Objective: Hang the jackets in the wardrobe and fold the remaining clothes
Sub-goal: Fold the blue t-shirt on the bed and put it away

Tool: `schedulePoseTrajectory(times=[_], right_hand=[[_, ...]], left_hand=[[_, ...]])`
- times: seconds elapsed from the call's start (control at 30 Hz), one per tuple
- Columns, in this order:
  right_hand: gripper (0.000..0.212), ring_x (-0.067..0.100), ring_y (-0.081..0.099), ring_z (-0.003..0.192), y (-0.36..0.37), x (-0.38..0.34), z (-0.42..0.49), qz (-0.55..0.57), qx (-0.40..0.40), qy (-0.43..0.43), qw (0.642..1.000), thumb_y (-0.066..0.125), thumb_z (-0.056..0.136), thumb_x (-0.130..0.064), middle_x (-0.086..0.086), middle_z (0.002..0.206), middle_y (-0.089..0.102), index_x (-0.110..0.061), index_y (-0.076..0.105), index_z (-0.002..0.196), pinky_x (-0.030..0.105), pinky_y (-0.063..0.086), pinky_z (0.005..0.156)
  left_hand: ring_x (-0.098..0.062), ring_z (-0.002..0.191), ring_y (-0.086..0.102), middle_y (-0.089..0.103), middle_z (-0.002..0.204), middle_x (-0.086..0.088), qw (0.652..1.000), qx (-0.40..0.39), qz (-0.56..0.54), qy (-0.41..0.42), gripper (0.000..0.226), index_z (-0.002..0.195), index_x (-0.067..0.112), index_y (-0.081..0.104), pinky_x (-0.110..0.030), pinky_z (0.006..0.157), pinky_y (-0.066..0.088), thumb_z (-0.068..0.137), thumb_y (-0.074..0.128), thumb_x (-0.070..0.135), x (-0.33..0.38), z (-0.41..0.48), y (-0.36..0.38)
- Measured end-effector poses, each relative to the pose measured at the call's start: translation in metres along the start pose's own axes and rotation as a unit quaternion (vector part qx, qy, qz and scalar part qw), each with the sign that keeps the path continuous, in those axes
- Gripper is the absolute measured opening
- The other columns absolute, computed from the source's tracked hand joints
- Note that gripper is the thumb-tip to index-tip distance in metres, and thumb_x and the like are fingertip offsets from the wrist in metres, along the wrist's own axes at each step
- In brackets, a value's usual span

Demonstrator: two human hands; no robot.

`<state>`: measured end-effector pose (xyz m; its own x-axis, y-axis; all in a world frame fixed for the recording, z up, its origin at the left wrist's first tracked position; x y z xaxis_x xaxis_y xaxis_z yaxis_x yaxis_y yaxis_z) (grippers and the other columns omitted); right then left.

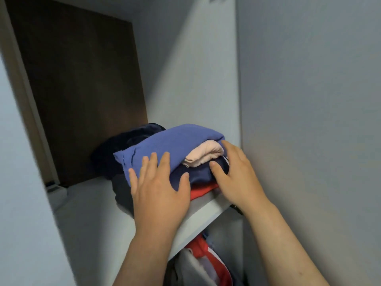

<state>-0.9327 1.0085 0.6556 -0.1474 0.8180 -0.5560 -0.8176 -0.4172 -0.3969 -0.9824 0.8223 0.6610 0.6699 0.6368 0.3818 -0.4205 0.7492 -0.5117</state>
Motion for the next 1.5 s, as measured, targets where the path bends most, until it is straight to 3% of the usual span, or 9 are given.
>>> schedulePoseTrajectory(times=[0.1,0.2,0.4,0.57,0.77,0.9,1.07,1.23,1.5], right_hand=[[0.052,0.01,0.042,0.128,-0.006,-0.009,-0.029,-0.029,-0.01,0.0,1.0,0.059,0.093,-0.03,-0.01,0.14,0.048,-0.026,0.042,0.142,0.024,0.036,0.103],[0.054,0.012,0.042,0.131,-0.005,-0.014,-0.062,-0.059,-0.033,0.004,0.998,0.058,0.093,-0.031,-0.01,0.143,0.045,-0.025,0.042,0.144,0.031,0.039,0.107],[0.051,0.011,0.043,0.132,-0.007,-0.002,-0.121,-0.092,-0.062,0.034,0.993,0.059,0.092,-0.028,-0.01,0.142,0.047,-0.025,0.046,0.142,0.035,0.038,0.11],[0.052,0.006,0.038,0.136,-0.003,0.034,-0.164,-0.13,-0.096,0.065,0.985,0.057,0.093,-0.031,-0.011,0.145,0.045,-0.026,0.045,0.143,0.02,0.029,0.112],[0.054,0.014,0.04,0.136,0.023,0.089,-0.216,-0.186,-0.143,0.08,0.969,0.064,0.089,-0.022,-0.002,0.144,0.049,-0.017,0.05,0.141,0.012,0.018,0.111],[0.062,0.02,0.038,0.14,0.062,0.115,-0.254,-0.206,-0.16,0.07,0.963,0.058,0.084,-0.03,0.002,0.146,0.048,-0.017,0.046,0.144,0.025,0.021,0.113],[0.06,0.021,0.043,0.133,0.111,0.15,-0.299,-0.18,-0.192,0.038,0.964,0.067,0.084,-0.022,0.001,0.141,0.05,-0.014,0.048,0.141,0.03,0.036,0.111],[0.059,0.017,0.041,0.135,0.139,0.173,-0.338,-0.177,-0.19,-0.002,0.966,0.066,0.087,-0.024,-0.002,0.144,0.047,-0.017,0.046,0.142,0.03,0.033,0.114],[0.06,0.016,0.035,0.141,0.155,0.191,-0.4,-0.125,-0.155,-0.044,0.979,0.064,0.089,-0.025,-0.002,0.15,0.043,-0.021,0.043,0.145,0.036,0.033,0.115]], left_hand=[[-0.022,0.15,0.021,0.035,0.157,-0.008,0.998,0.002,-0.055,0.026,0.067,0.144,0.017,0.048,-0.038,0.123,0.0,0.084,0.05,0.048,0.005,-0.026,-0.012],[-0.016,0.147,0.024,0.034,0.154,0.0,0.985,0.024,-0.164,0.041,0.061,0.141,0.014,0.052,-0.039,0.12,0.016,0.083,0.057,0.033,0.004,-0.06,-0.021],[-0.013,0.131,0.047,0.056,0.138,-0.003,0.949,-0.031,-0.268,0.16,0.052,0.13,0.008,0.06,-0.023,0.109,0.035,0.084,0.052,0.03,0.011,-0.119,-0.01],[0.006,0.129,0.037,0.037,0.136,0.031,0.952,-0.17,-0.254,0.019,0.058,0.137,0.026,0.052,-0.042,0.112,0.037,0.081,0.058,0.037,-0.017,-0.156,0.042],[-0.029,0.136,0.047,0.053,0.143,-0.011,0.966,-0.228,-0.115,-0.034,0.063,0.136,0.005,0.056,-0.047,0.112,0.037,0.078,0.069,0.023,-0.069,-0.2,0.102],[-0.035,0.135,0.046,0.051,0.143,-0.019,0.958,-0.252,-0.072,-0.118,0.067,0.137,0.0,0.053,-0.049,0.113,0.036,0.077,0.078,0.016,-0.097,-0.244,0.146],[-0.033,0.139,0.041,0.048,0.147,-0.017,0.957,-0.217,-0.101,-0.164,0.068,0.14,0.004,0.051,-0.041,0.114,0.029,0.079,0.078,0.015,-0.13,-0.302,0.181],[-0.017,0.145,0.029,0.04,0.154,-0.002,0.968,-0.168,-0.128,-0.136,0.069,0.146,0.017,0.046,-0.022,0.112,0.015,0.082,0.072,0.023,-0.146,-0.348,0.19],[0.0,0.139,0.023,0.037,0.153,0.011,0.986,-0.071,-0.112,-0.097,0.067,0.149,0.03,0.036,-0.016,0.107,0.015,0.088,0.06,0.042,-0.155,-0.419,0.181]])
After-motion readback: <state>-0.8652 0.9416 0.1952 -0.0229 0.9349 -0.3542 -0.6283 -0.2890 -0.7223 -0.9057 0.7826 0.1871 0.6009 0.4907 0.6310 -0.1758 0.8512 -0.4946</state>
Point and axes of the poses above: each hand's wrist, its own z-axis towards the middle knuckle, its own y-axis out of the palm, x = y × z, the point moved 4 cm from there along z, towards the middle knuckle
